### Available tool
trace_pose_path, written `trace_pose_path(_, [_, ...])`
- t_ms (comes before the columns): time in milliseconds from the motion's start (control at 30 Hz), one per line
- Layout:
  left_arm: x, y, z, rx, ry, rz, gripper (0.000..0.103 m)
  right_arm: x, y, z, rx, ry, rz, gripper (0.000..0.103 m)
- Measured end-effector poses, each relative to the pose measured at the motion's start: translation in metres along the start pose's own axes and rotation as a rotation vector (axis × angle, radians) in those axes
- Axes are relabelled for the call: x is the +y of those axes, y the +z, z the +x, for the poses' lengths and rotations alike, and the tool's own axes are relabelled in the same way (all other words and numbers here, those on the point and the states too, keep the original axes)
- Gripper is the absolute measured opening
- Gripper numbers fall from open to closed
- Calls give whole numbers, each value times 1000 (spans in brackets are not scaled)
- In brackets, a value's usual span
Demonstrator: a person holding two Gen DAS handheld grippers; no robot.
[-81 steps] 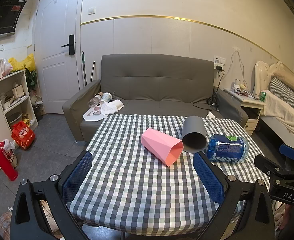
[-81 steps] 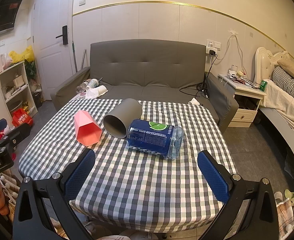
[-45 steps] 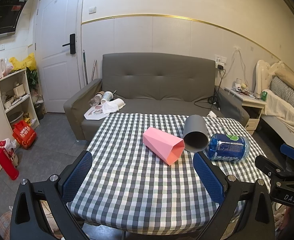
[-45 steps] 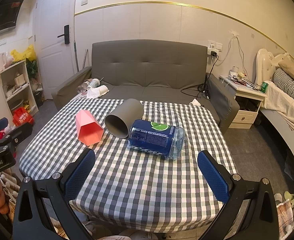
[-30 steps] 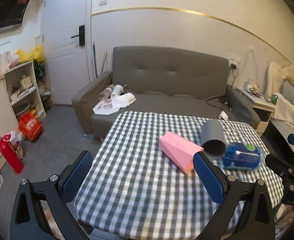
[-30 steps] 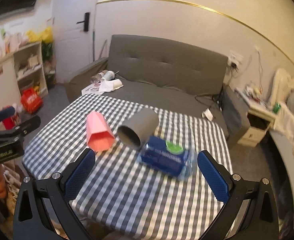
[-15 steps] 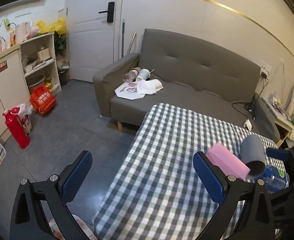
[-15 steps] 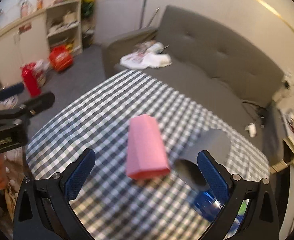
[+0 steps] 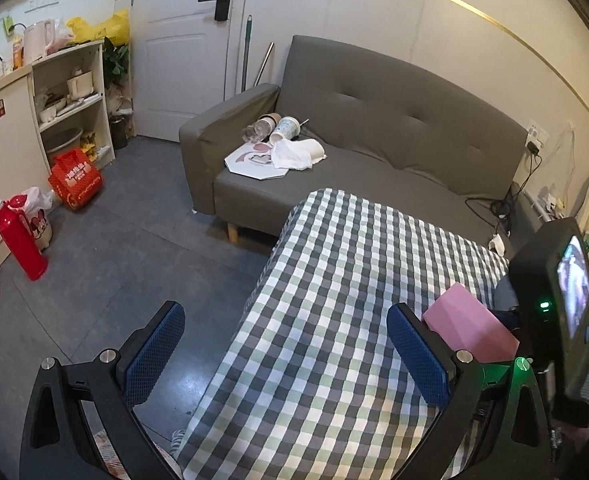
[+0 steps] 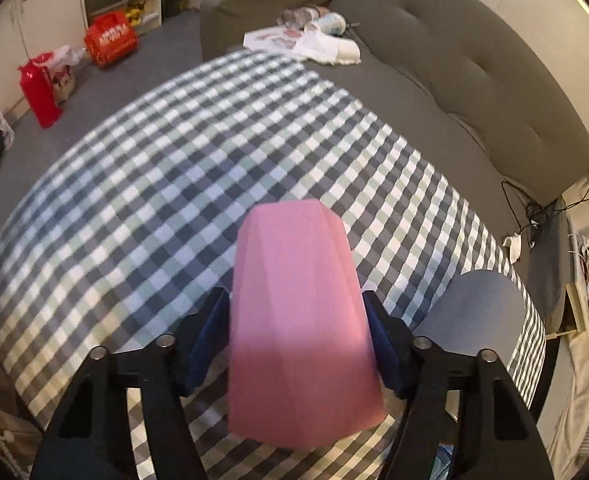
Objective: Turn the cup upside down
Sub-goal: 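Grasp the pink hexagonal cup with the right tool and lift it, then bring the pink cup to the left tool while the left tool closes on it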
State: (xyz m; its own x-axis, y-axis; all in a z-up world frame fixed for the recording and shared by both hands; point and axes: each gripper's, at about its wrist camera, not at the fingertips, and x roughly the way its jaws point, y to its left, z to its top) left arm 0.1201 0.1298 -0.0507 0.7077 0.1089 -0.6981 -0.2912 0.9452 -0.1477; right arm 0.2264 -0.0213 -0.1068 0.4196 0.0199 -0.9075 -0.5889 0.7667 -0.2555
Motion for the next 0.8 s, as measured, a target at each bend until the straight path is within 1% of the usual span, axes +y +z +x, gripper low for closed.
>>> trace_pose_path(33, [-2,0,0,0,0,5,103,0,0,2,5,-14,-3,61])
trace_pose_path(133, [-4,-1,0,-2,5,17,103,-3,-1,0,4,-4,28,61])
trace_pose_path(267, [-9,-2,-3,-9,8,28,103,-1,-8,-19,-22,4,79,60])
trace_pose_path(400, [-16,-5,-10,-22,-1,46,103,-6,-28,-47,-21,11,218,60])
trace_pose_path(533, [-25,-10,-21,-30,-30,75,103,-14,-64,-66,1,3,404,60])
trace_pose_path(667, [-36,-22,-30,-45,-46,126,103,-23,-100,-69,19,-17,563,60])
trace_pose_path(800, [-50,-37,-37,-28,-96,187,103,-30,-129,-67,25,-24,676,60])
